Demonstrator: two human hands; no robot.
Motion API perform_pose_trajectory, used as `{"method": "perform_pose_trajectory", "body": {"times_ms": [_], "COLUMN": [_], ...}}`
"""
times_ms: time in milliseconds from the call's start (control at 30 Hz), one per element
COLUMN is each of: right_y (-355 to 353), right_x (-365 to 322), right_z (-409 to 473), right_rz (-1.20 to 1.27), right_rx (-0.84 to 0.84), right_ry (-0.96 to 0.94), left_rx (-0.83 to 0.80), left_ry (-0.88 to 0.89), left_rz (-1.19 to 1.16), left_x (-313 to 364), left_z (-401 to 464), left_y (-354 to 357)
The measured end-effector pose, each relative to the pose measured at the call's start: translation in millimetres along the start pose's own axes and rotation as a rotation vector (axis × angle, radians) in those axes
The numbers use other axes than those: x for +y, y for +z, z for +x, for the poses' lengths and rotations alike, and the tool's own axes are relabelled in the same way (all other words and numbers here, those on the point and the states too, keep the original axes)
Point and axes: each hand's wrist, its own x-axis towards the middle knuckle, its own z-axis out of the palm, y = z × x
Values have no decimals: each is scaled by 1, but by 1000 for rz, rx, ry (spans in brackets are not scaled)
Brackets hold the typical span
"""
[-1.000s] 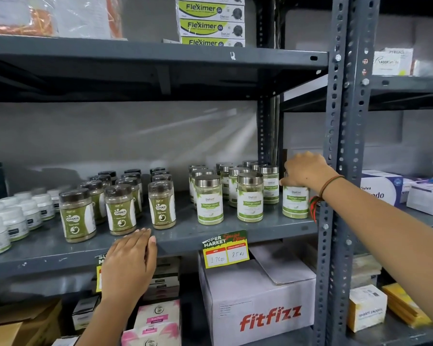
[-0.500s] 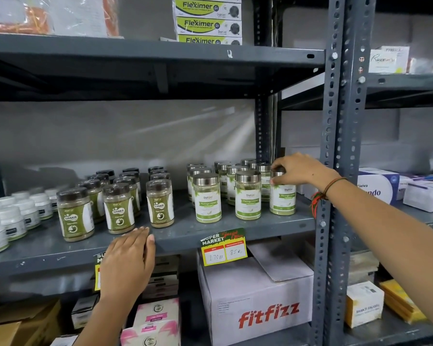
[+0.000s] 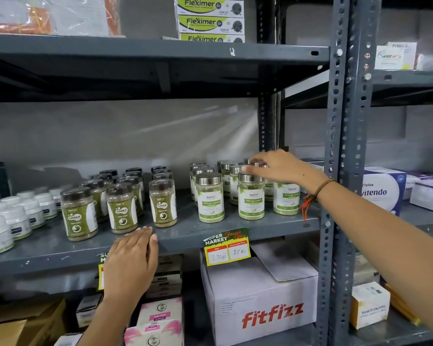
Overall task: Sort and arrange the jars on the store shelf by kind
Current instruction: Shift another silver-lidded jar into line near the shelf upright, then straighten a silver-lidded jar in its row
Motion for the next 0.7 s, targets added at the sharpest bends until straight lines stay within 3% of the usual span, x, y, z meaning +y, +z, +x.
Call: {"method": "perform_pose_trajectory", "body": {"times_ms": [133,700], "right_y": [8,12], "right_x": [-3,-11], "right_z": [6,9], "right_rz": [-43,57], "right_rx": [-150,-116], "right_ry": [-20,1], "left_rx": [-5,28], "left_ry": [-3,5], "left_rz": [-1,-2], "left_x": [0,-1], "left_z": [0,0], "left_y": [0,1]}}
